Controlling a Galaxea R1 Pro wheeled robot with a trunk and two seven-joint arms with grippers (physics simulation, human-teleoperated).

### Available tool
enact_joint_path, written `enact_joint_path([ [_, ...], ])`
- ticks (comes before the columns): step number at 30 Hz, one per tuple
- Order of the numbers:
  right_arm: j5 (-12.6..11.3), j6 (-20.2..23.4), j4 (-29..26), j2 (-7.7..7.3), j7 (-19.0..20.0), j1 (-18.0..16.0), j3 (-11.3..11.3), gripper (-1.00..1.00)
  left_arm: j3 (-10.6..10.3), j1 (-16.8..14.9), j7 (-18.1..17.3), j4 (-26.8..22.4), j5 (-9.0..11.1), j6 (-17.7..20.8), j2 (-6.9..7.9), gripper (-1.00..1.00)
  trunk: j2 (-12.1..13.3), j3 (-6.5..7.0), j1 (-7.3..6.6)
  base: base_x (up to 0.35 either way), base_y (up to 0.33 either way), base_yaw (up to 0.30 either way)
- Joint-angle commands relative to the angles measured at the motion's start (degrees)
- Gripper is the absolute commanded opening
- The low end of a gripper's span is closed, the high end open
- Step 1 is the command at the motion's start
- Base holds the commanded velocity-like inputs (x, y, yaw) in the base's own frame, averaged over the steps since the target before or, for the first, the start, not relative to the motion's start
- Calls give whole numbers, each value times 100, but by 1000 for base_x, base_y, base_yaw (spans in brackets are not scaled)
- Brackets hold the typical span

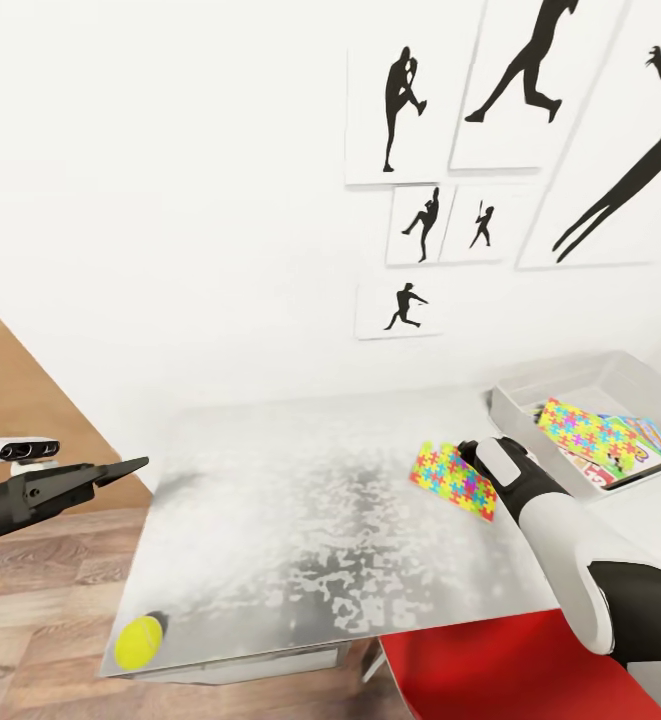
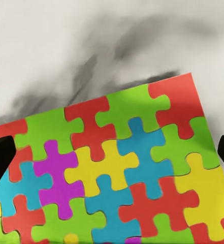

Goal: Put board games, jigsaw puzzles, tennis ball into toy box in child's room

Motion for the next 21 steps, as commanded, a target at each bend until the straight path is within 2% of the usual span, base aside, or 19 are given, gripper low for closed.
enact_joint_path([
  [1, -9, 36, -12, 1, -28, -3, -12, 100, -1, -5, -23, -1, -2, 62, 2, 100, -11, -10, 3, 0, 198, 0],
  [19, -3, 36, -18, 1, -28, -3, -14, 100, -1, -4, -23, 1, -3, 62, 2, 100, -11, -10, 3, 0, 258, 0],
  [21, 54, 101, -38, -13, -93, -69, 52, 100, -67, -70, 39, 67, -17, -4, -63, 100, -11, -10, 3, 0, 0, 0],
])
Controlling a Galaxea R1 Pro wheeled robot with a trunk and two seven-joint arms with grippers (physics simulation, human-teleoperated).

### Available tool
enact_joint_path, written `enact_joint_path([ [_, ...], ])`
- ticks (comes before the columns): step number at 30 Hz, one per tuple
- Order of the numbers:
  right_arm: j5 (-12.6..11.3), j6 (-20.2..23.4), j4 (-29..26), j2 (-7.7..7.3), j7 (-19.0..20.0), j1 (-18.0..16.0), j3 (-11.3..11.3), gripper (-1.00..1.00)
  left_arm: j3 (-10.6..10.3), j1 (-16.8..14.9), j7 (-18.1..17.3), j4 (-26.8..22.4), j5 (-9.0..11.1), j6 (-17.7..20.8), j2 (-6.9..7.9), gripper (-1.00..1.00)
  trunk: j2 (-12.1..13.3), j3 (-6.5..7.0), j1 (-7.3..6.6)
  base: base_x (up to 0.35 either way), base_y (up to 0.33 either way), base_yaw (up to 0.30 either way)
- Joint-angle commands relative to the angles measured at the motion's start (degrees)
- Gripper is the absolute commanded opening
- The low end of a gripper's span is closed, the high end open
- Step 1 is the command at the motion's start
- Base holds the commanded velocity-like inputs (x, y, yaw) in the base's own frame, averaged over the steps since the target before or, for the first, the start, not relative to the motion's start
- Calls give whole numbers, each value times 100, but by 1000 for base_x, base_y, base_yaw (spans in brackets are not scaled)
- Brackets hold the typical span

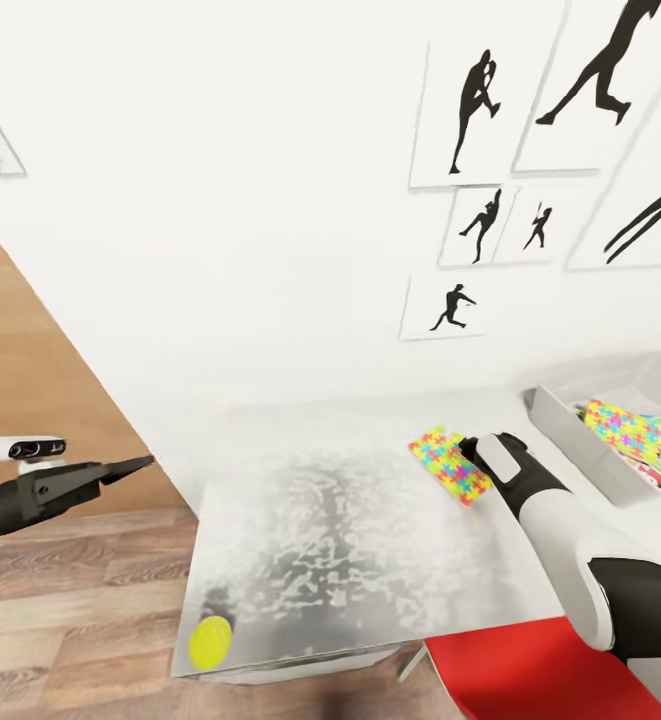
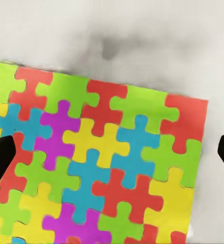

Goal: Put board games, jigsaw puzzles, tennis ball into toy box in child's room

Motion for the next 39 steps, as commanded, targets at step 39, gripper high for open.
enact_joint_path([
  [39, -6, 921, -996, -127, -46, -148, 5, 100, 46, 2, -17, 526, -118, -277, -145, 100, -8, -10, 5, 0, 0, 0],
])
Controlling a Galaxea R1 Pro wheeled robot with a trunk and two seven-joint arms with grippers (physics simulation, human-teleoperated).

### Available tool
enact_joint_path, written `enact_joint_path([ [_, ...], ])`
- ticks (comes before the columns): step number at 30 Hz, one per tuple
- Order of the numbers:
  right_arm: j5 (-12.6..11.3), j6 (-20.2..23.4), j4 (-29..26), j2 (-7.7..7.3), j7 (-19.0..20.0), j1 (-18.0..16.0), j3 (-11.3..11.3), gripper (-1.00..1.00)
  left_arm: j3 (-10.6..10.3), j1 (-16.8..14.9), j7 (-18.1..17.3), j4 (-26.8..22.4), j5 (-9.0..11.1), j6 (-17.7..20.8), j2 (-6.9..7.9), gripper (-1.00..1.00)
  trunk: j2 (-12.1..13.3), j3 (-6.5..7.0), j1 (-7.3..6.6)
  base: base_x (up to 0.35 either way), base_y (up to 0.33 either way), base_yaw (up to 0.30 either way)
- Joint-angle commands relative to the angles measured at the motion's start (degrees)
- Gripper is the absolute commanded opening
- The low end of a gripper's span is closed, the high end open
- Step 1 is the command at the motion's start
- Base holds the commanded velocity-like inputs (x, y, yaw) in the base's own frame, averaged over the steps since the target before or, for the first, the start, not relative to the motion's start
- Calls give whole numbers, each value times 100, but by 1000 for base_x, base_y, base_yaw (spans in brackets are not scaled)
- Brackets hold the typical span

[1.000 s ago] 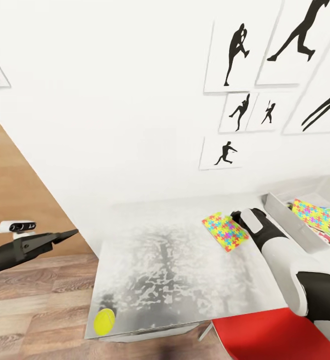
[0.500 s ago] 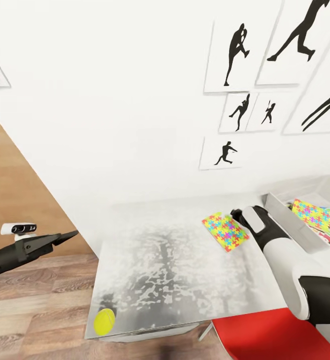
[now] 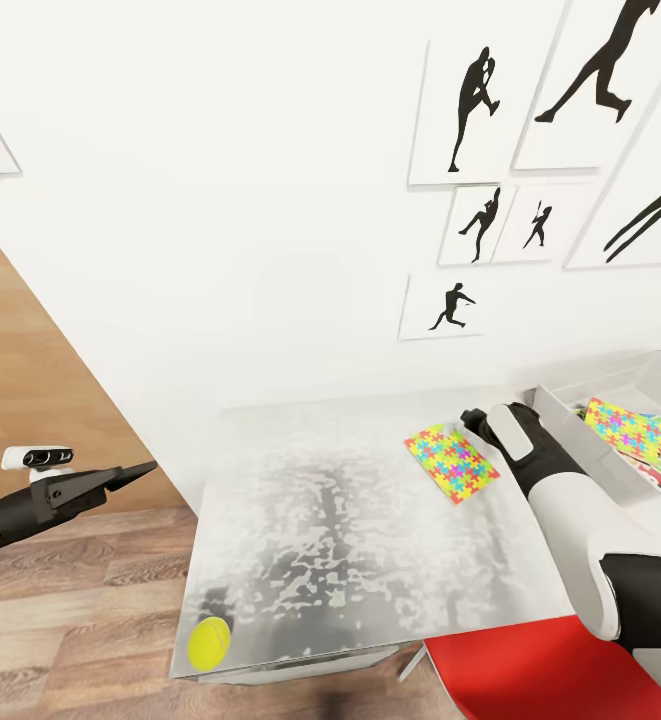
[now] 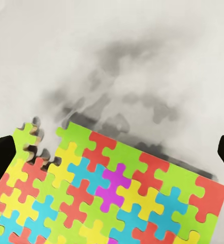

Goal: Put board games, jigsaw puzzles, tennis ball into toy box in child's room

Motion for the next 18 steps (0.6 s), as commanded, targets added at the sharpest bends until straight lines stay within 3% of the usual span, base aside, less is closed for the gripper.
enact_joint_path([
  [1, -33, 24, -10, 0, -31, -3, -3, 100, -1, -4, -22, -1, -3, 60, 2, 100, -11, -10, 3, 0, 0, 0],
  [18, -36, 24, -10, 0, -28, -12, -10, 100, -1, -4, -23, -1, -1, 54, 2, 100, -11, -10, 3, 0, 0, 0],
])
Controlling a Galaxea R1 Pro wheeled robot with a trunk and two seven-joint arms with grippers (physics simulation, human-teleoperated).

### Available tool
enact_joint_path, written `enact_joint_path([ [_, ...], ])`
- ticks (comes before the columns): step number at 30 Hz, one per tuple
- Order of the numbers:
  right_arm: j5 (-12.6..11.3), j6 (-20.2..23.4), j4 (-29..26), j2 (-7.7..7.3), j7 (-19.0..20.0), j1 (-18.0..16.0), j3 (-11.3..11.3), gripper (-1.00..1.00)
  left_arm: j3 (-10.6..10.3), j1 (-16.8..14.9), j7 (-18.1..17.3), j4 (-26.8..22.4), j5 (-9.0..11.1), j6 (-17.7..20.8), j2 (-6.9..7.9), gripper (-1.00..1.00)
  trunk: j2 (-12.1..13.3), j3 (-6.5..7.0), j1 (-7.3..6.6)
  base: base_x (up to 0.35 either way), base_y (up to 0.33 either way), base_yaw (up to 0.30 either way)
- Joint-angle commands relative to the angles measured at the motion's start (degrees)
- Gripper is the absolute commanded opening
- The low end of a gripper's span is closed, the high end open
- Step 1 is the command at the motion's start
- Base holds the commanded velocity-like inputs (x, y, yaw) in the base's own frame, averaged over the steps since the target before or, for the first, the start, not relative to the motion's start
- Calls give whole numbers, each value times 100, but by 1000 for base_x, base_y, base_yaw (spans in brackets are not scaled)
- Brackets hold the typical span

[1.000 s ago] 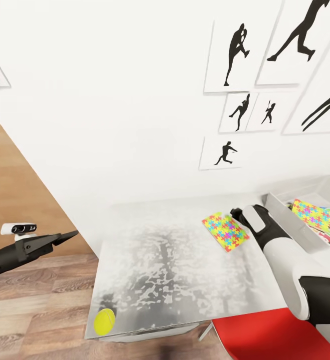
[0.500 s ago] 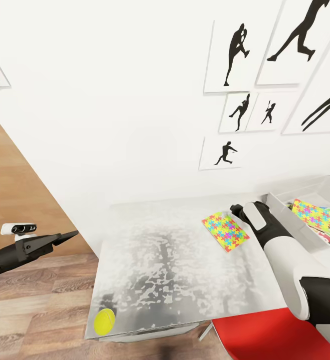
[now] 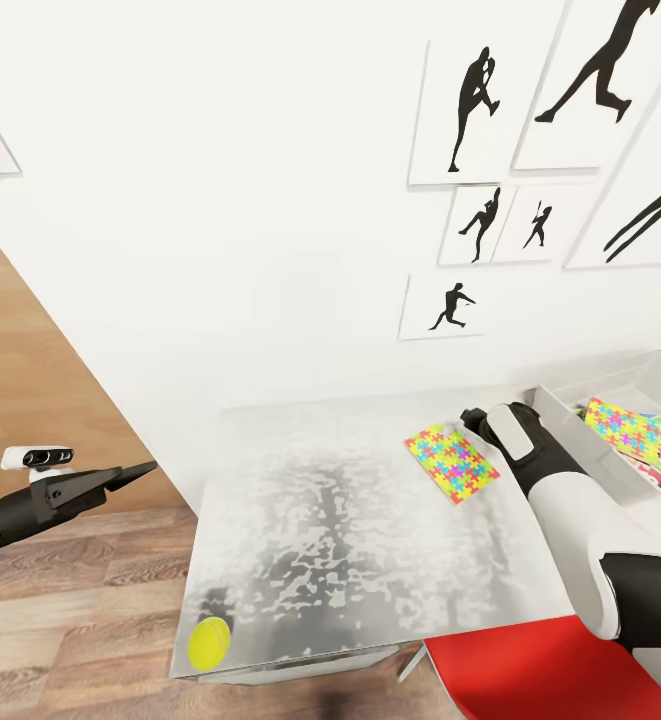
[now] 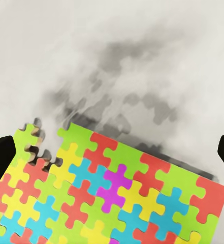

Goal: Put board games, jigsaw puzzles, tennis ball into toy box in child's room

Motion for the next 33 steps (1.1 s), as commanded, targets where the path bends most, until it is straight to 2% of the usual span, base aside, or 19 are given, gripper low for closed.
enact_joint_path([
  [1, -36, 20, -10, 0, -33, -3, -4, 100, -1, -4, -21, -1, -2, 61, 5, 100, -11, -10, 3, 0, 0, 0],
  [9, -33, 45, -10, -11, -33, -36, -16, 100, 3, -4, -28, -1, -2, 61, 13, 100, -11, -19, 3, 0, 0, 0],
  [14, -38, 216, -10, -61, -40, -68, -39, 100, 19, -4, -45, 4, 5, 59, 42, 100, -11, -44, 3, 0, 0, 0],
  [20, -39, 328, -33, -78, -44, -126, -55, 100, 317, -4, -75, 7, 1, 62, 62, 100, -11, -79, 3, 0, 0, 0],
  [27, -40, 339, -36, -74, -42, -144, -63, 100, 462, -4, -82, 7, -1, 69, 90, 100, -11, -121, 3, 0, 0, 0],
  [33, -40, 340, -31, -71, -42, -216, -67, 100, 679, 2, -82, 9, -2, 77, 145, 100, -11, -156, 3, 0, 0, 0],
])
